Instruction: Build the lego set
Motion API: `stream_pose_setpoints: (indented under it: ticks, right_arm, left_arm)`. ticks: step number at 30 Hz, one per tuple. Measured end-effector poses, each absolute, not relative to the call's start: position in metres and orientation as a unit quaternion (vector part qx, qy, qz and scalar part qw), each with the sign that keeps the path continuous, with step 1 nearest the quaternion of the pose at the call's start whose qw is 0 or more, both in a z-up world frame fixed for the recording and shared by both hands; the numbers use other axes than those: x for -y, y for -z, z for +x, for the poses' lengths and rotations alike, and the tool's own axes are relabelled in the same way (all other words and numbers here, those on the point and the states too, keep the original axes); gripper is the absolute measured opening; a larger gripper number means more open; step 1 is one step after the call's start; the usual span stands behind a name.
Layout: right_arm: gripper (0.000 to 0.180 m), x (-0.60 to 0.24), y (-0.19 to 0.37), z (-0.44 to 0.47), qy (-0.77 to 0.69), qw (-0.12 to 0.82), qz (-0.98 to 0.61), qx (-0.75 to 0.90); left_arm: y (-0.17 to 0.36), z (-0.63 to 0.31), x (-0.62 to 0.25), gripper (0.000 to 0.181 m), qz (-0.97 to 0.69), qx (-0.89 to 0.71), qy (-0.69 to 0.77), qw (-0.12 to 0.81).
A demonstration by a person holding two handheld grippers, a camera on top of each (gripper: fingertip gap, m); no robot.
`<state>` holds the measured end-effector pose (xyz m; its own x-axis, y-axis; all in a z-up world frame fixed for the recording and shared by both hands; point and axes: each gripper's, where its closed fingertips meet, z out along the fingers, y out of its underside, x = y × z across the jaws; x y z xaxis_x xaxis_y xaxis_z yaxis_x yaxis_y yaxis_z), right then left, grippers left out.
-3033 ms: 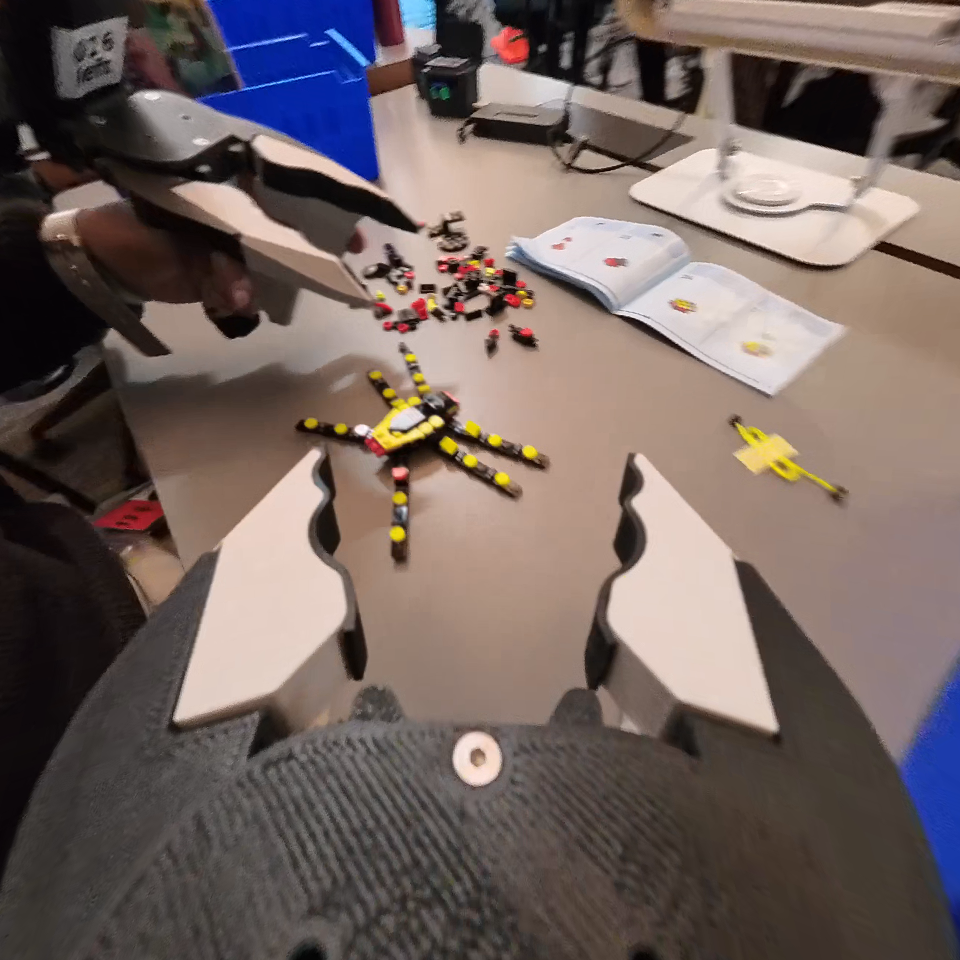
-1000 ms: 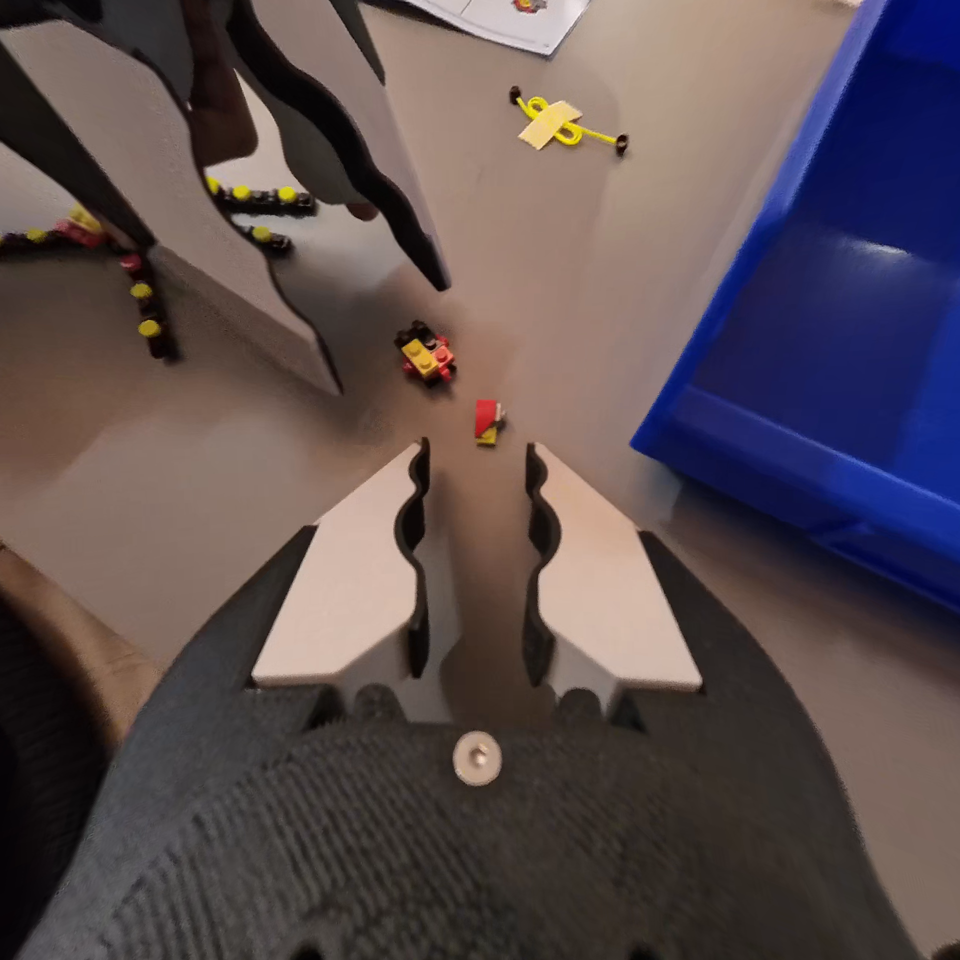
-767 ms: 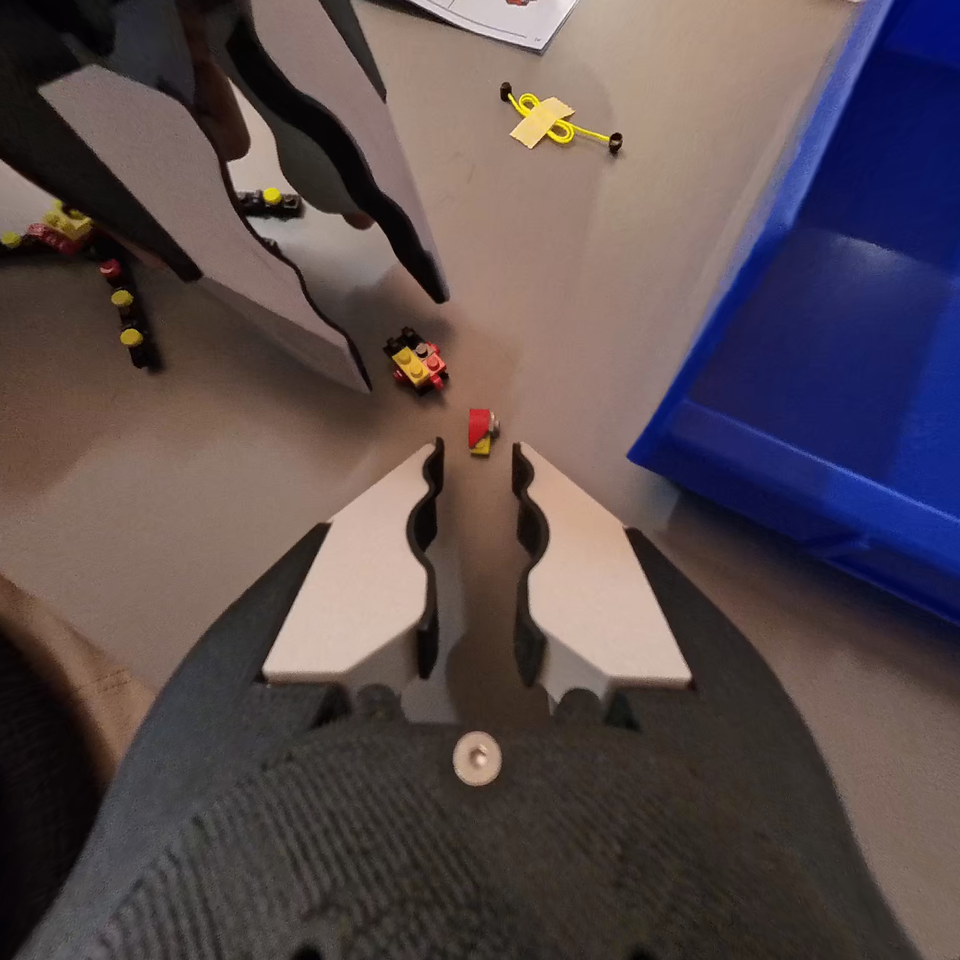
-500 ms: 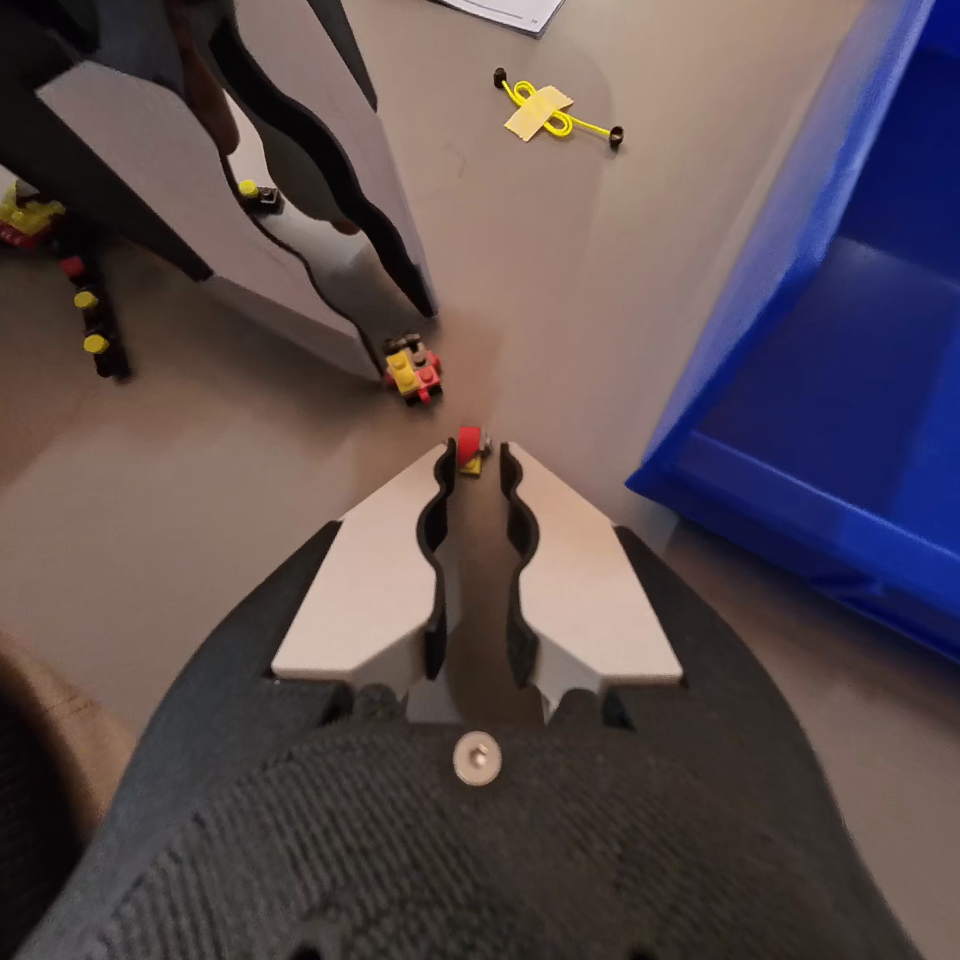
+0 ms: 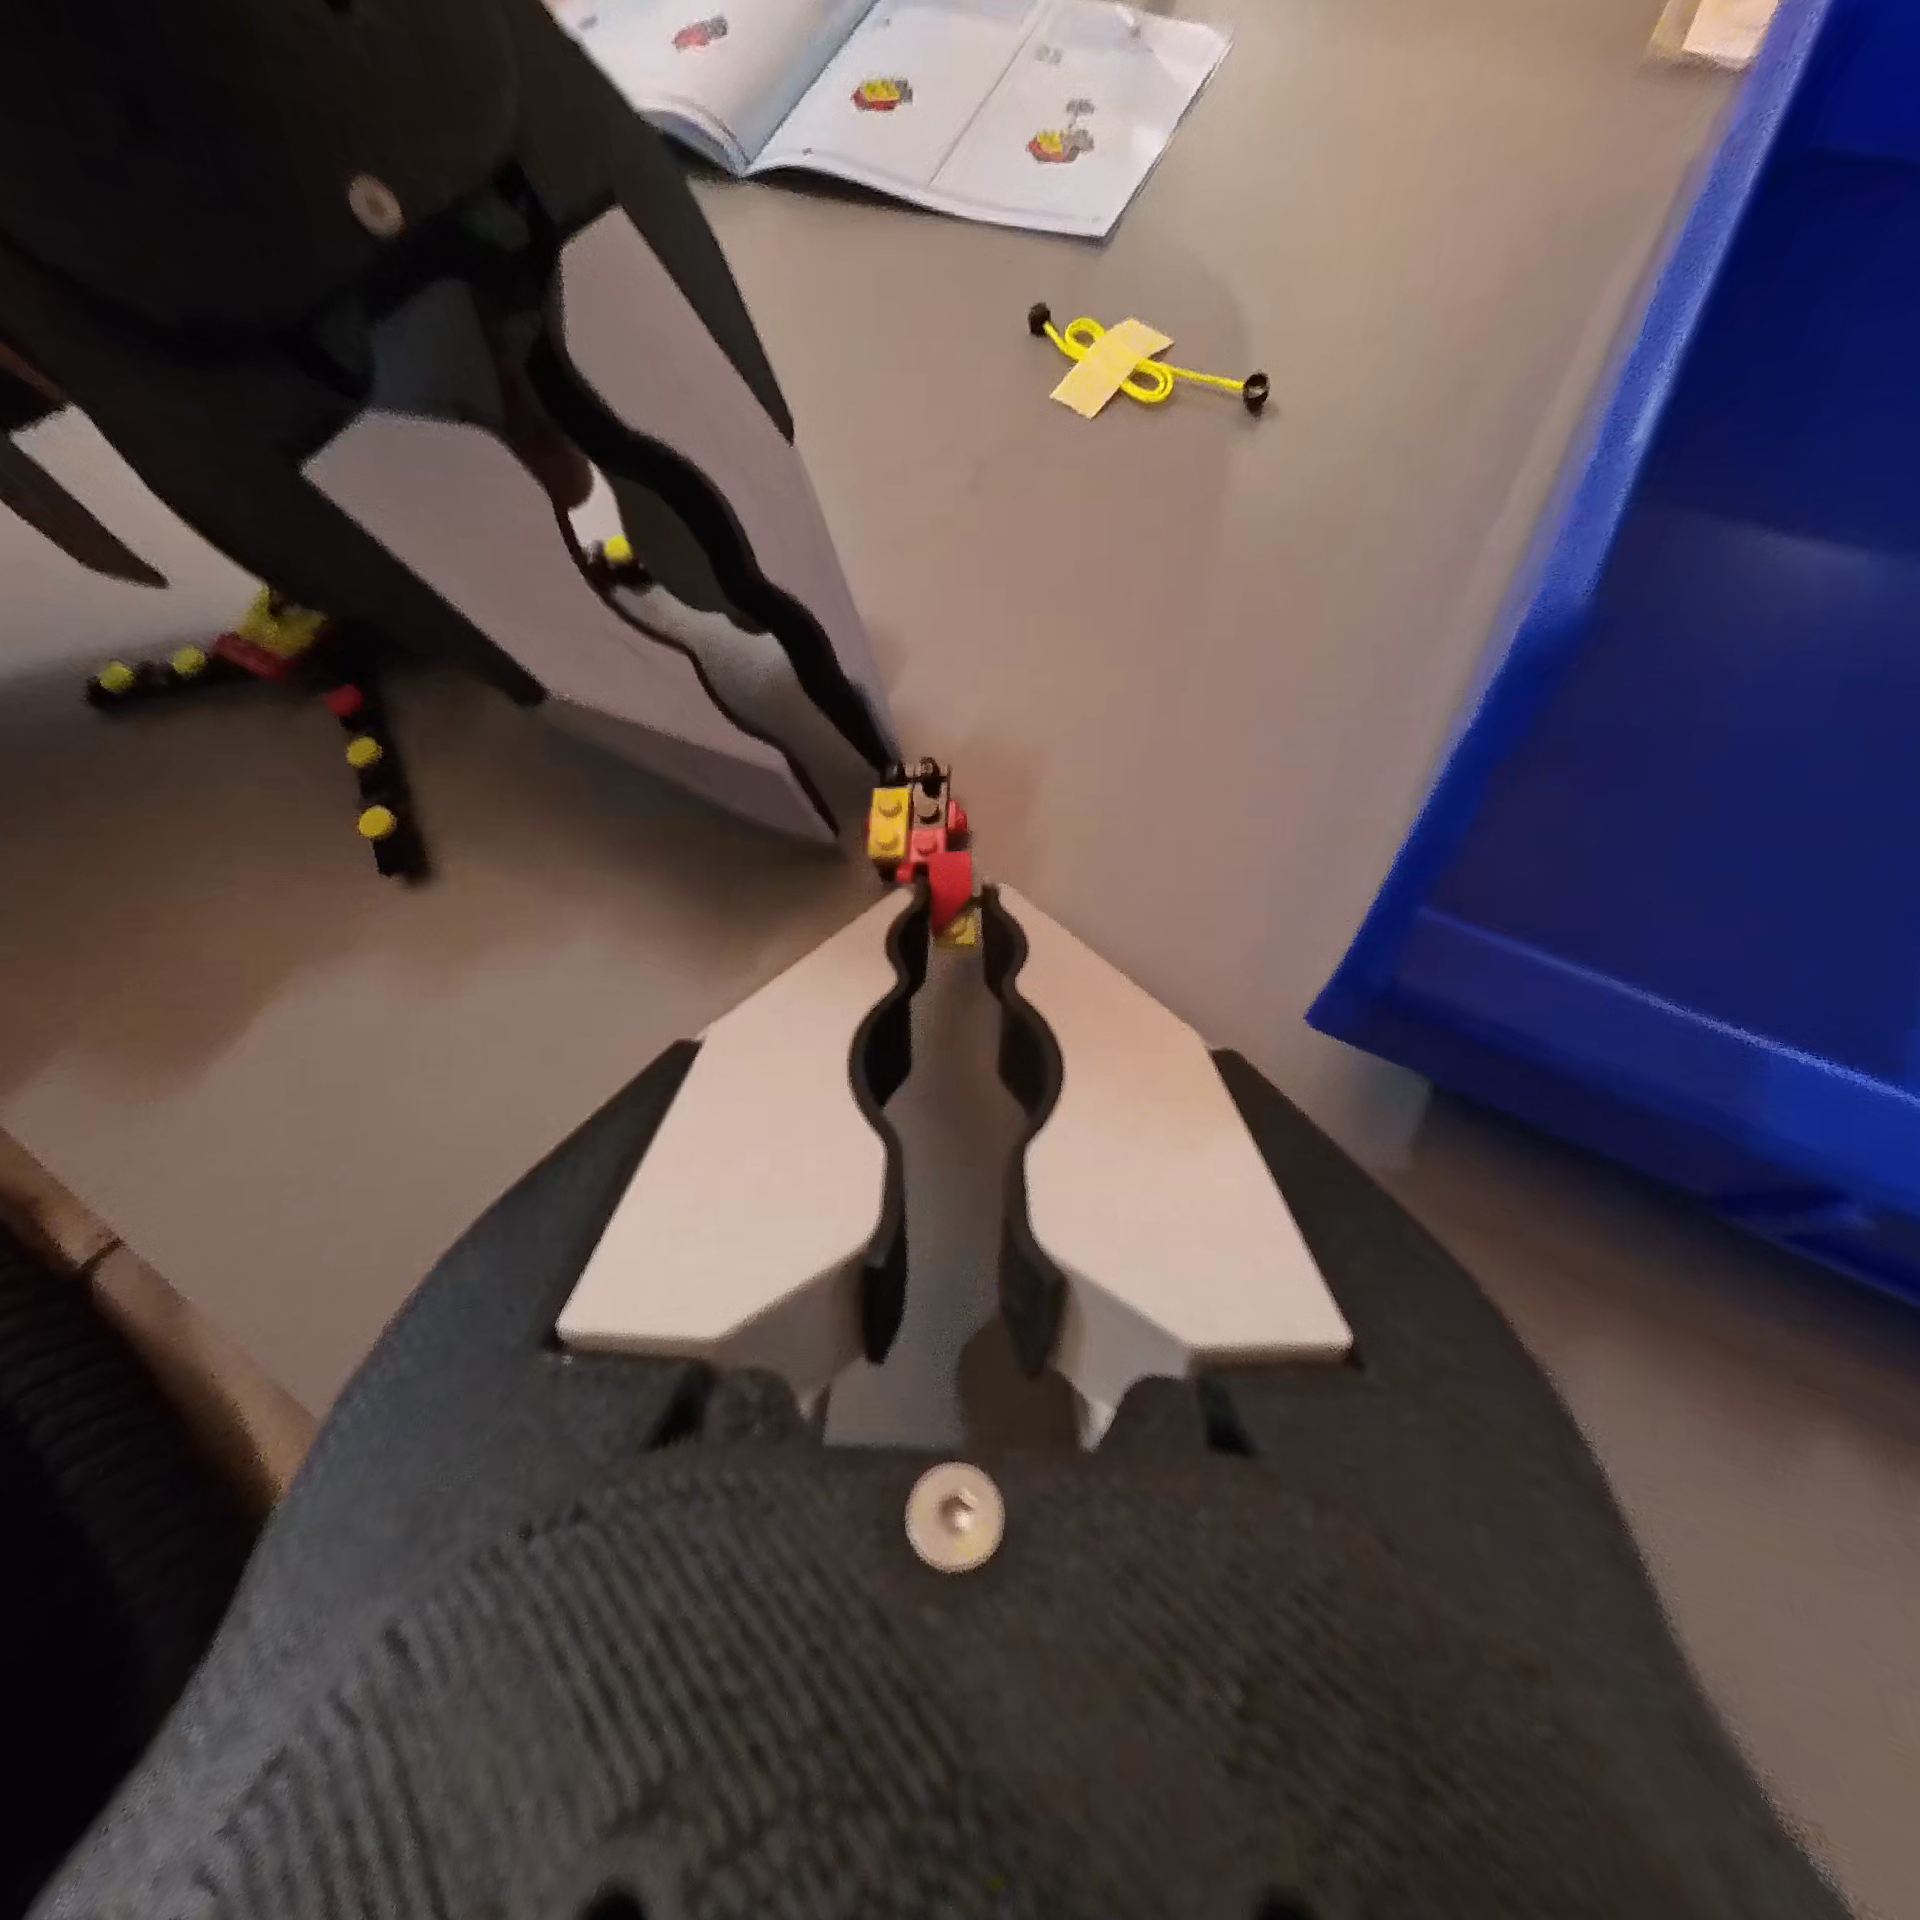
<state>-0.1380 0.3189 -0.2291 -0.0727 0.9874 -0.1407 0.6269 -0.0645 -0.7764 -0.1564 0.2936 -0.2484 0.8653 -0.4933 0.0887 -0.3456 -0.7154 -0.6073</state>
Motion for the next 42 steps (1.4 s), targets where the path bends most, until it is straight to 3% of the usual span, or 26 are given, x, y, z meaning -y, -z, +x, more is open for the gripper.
stream_pose_setpoints:
  ticks: [31,42]
  right_arm:
    - [0.008,-0.312,0.237,-0.154,-0.340,0.223,-0.662,0.629]
    - [0.025,-0.310,0.231,-0.151,-0.352,0.214,-0.662,0.627]
  left_arm:
    - [0.250,-0.151,-0.301,0.015,-0.921,-0.222,0.127,0.295]
    - [0.250,-0.153,-0.300,0.014,-0.923,-0.216,0.124,0.293]
